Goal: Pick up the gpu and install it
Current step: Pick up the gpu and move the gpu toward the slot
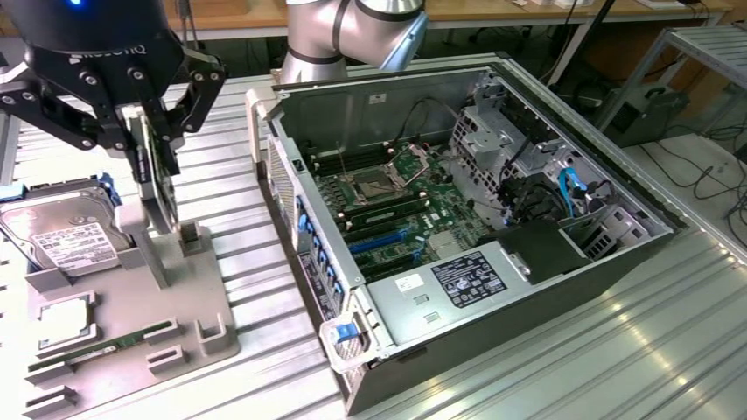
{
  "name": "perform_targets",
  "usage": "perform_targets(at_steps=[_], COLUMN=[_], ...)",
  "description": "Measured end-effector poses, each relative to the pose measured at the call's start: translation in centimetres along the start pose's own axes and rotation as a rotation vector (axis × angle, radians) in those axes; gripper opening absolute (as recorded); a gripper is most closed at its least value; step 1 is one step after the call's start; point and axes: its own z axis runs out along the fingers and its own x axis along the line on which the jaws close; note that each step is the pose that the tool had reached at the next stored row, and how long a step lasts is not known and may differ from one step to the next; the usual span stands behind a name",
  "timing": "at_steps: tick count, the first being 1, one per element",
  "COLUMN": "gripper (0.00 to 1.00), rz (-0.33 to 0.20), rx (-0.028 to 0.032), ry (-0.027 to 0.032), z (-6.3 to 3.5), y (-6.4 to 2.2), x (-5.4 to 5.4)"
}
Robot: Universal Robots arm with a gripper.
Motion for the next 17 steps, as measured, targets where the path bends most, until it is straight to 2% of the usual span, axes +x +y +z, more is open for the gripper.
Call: perform_targets(at_steps=[6,10,17], gripper=[0.28,0.28,0.28], rz=[0.000,0.000,0.000], rx=[-0.0024,-0.0075,-0.0121], ry=[0.0001,0.0001,0.0000], z=[-0.71,-1.48,-2.27], y=[0.03,0.06,0.09], x=[0.0,0.0,0.0])
